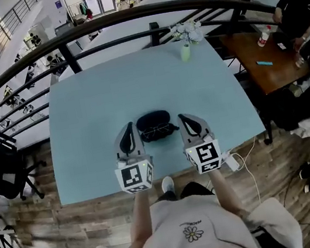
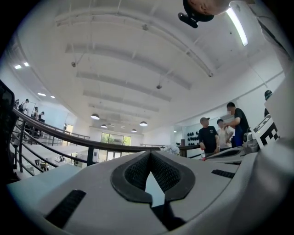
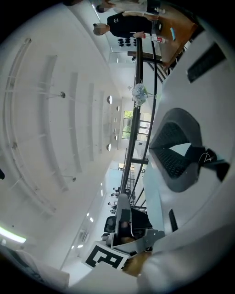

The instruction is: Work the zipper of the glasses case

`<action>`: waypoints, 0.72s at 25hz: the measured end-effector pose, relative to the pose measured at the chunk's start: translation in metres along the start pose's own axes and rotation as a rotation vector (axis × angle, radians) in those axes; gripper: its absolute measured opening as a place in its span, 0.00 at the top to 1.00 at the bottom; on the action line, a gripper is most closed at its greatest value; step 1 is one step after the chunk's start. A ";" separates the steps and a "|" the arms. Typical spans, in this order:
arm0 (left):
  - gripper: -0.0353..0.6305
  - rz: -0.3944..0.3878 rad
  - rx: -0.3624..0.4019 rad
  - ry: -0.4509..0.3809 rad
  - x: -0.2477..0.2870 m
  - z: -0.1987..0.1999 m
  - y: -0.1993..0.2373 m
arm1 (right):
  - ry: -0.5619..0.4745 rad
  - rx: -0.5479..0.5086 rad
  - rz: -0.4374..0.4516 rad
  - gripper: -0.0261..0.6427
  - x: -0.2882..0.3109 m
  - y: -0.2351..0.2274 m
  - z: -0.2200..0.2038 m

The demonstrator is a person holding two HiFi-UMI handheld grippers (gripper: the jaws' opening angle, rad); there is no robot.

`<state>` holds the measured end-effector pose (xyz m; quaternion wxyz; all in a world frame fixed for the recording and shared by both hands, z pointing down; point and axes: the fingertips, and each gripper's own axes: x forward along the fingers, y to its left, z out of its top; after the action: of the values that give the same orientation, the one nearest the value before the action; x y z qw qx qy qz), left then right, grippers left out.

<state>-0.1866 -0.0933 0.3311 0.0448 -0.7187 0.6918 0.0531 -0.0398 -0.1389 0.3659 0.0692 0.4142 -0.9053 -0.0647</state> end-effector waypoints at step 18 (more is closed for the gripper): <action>0.92 0.033 -0.002 0.087 0.043 -0.032 0.015 | 0.057 0.027 0.083 0.95 0.054 -0.011 -0.021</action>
<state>-0.1994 -0.1408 0.3575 0.0129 -0.7090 0.7047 0.0230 -0.0625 -0.1880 0.3881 0.0920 0.3786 -0.9202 -0.0379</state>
